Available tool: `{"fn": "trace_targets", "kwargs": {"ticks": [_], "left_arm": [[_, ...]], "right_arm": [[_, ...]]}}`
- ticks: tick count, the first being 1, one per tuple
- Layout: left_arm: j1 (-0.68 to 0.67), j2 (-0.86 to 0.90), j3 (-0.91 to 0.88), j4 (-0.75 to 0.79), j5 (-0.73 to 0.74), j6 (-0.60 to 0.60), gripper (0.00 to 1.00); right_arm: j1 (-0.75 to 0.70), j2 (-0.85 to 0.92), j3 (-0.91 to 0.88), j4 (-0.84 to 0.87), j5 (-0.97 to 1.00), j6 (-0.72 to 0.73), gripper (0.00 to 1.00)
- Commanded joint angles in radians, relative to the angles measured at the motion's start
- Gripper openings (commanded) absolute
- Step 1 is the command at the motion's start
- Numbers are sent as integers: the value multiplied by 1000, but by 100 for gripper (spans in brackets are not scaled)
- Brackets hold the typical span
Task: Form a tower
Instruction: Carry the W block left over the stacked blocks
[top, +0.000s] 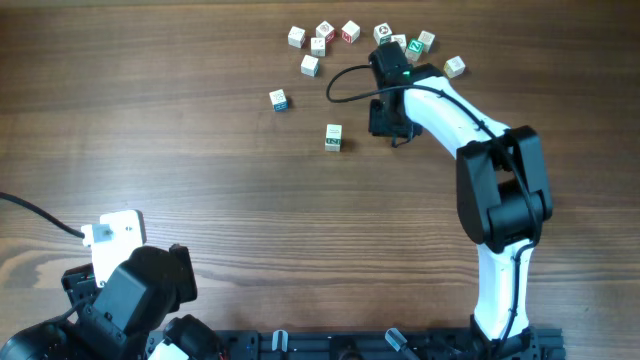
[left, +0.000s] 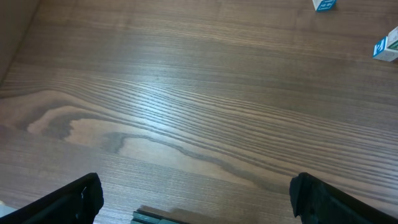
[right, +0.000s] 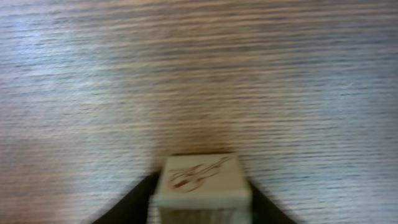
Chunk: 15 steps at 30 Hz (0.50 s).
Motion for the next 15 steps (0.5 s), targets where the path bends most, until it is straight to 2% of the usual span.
{"fn": "trace_targets", "kwargs": {"ticks": [1, 7, 15], "left_arm": [[0, -3, -3, 1, -10, -20, 100], [0, -3, -3, 1, -10, -20, 100], [0, -3, -3, 1, -10, -20, 100]], "right_arm": [[-19, 15, 11, 2, -14, -3, 27], [-19, -15, 68, -40, -152, 0, 20], [16, -247, 100, -163, -244, 86, 20]]}}
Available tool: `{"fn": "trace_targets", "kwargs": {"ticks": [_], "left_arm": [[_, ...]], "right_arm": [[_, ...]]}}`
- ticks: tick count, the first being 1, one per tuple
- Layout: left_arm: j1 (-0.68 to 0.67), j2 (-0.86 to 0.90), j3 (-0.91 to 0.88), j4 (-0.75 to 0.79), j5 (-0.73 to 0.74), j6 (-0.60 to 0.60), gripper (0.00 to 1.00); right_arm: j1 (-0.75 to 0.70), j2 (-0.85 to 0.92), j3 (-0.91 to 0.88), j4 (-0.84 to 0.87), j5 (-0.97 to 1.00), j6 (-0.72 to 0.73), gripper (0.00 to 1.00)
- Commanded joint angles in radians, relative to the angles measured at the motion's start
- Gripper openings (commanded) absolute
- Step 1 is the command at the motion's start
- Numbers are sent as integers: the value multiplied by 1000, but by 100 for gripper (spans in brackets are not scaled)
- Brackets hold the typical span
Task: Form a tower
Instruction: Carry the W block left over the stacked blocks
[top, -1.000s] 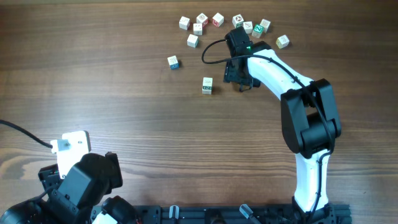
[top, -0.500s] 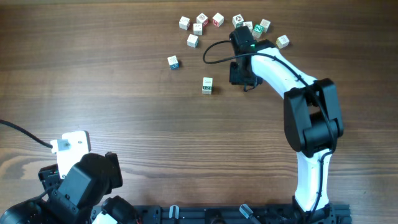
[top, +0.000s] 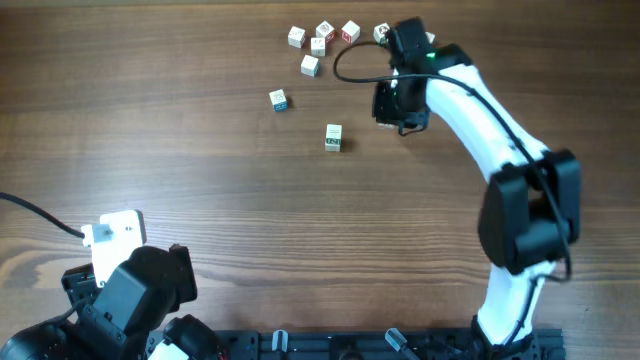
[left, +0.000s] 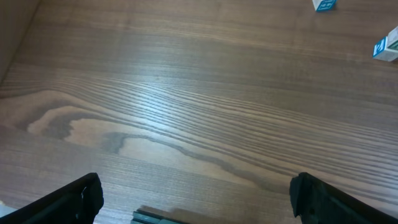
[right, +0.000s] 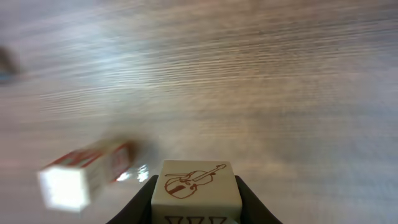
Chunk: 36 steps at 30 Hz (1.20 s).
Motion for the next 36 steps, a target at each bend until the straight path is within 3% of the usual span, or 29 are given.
{"fn": "trace_targets", "kwargs": {"ticks": [1, 10, 19, 26, 36], "left_arm": [[0, -3, -3, 1, -10, -20, 100], [0, -3, -3, 1, -10, -20, 100], [0, -3, -3, 1, -10, -20, 100], [0, -3, -3, 1, -10, -20, 100], [0, -3, -3, 1, -10, -20, 100]], "right_arm": [[52, -85, 34, -4, -55, 46, 20], [258, -80, 26, 74, 163, 102, 22], [268, -74, -22, 163, 164, 103, 22], [267, -32, -35, 129, 140, 180, 24], [231, -32, 90, 41, 16, 150, 24]]}}
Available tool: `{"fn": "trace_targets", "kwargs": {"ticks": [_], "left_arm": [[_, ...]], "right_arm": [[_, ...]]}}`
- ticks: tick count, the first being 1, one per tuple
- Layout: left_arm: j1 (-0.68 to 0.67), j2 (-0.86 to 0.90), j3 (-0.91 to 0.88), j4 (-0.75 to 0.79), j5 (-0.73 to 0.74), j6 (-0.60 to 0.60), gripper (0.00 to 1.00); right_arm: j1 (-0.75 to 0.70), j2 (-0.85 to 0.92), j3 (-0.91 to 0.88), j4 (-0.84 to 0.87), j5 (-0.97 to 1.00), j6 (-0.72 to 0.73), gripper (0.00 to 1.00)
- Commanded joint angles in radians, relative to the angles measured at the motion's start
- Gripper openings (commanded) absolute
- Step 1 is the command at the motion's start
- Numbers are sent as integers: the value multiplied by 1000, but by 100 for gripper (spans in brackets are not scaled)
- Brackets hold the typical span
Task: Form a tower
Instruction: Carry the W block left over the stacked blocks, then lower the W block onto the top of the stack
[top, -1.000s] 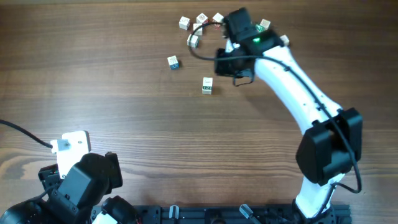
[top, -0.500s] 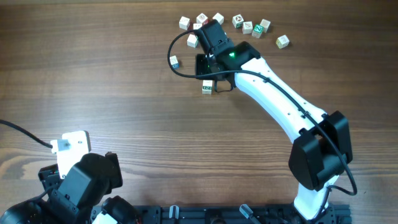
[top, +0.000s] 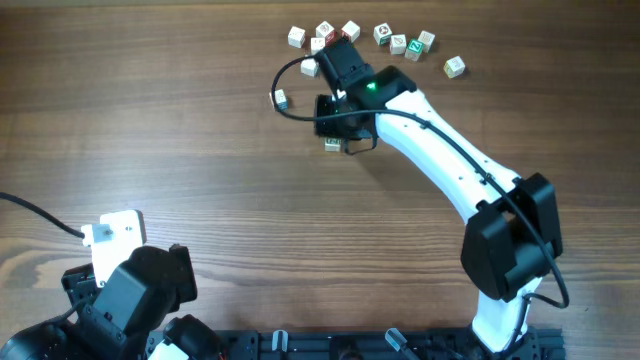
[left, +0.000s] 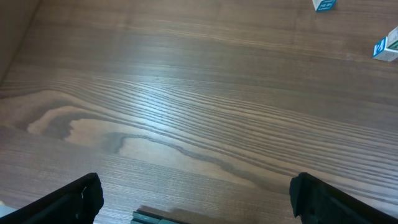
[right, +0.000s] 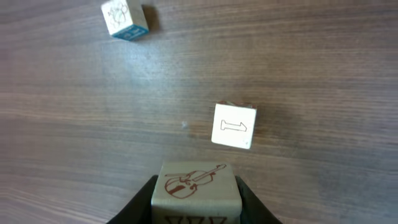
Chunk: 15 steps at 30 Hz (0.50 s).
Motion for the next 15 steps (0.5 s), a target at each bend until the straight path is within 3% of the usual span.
{"fn": "trace_targets", "kwargs": {"ticks": [1, 10, 15], "left_arm": [[0, -3, -3, 1, -10, -20, 100], [0, -3, -3, 1, -10, -20, 100], [0, -3, -3, 1, -10, -20, 100]], "right_arm": [[-23, 17, 72, -28, -16, -2, 24], [-26, 160, 72, -63, 21, 27, 19], [-26, 166, 80, -52, 29, 26, 22]]}}
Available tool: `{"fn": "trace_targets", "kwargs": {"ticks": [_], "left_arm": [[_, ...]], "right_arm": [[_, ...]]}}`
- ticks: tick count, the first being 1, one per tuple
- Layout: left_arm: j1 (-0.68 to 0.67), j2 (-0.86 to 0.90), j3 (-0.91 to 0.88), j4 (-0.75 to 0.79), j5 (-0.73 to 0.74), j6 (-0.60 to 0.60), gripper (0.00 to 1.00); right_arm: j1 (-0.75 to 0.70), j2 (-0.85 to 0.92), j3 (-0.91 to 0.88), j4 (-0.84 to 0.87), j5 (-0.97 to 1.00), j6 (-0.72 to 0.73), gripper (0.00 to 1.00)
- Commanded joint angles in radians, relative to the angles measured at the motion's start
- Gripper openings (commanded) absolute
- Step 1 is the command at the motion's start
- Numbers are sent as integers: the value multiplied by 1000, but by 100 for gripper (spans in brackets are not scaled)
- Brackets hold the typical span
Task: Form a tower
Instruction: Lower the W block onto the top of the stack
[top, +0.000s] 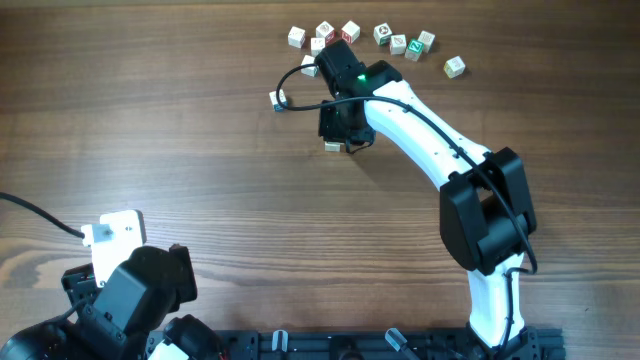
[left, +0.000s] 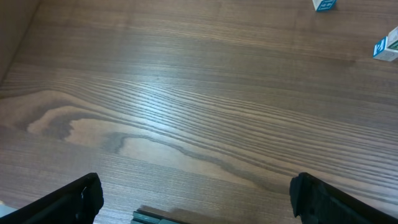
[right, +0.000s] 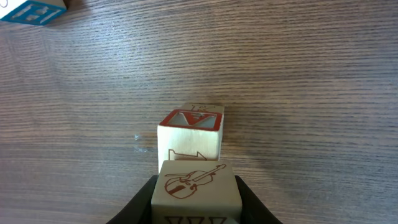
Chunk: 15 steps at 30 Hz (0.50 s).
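Observation:
A pale wooden block with a red violin drawing (right: 196, 186) sits between the fingers of my right gripper (right: 196, 202), which is shut on it. Just ahead of it a lone block (right: 191, 134) with a red letter face rests on the table, almost touching the held one in that view. From overhead my right gripper (top: 340, 118) hangs over this lone block (top: 333, 146), hiding most of it. My left gripper (left: 196, 200) is open and holds nothing, low over bare wood at the near left.
A blue-marked block (top: 278, 99) lies left of the right gripper, also visible from the wrist (right: 31, 7). Several more blocks are scattered along the far edge (top: 350, 32), the last one at the right (top: 454, 67). The white arm (top: 440, 140) reaches across the table's right half.
My right gripper, still shut on the violin block, has closed in on the lone block. That block has gone from well ahead and to the right to directly in front. The left arm has not moved.
My right gripper was shut on the violin block low over the table, right of the lone block. Then it held it higher near the far scatter. Then it was by the lone block, and now it has the violin block right against it.

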Motion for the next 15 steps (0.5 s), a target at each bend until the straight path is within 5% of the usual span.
{"fn": "trace_targets", "kwargs": {"ticks": [1, 15], "left_arm": [[0, -3, -3, 1, -10, -20, 100], [0, -3, -3, 1, -10, -20, 100]], "right_arm": [[1, 8, 26, 8, 21, 14, 22], [1, 8, 42, 41, 70, -42, 27]]}}
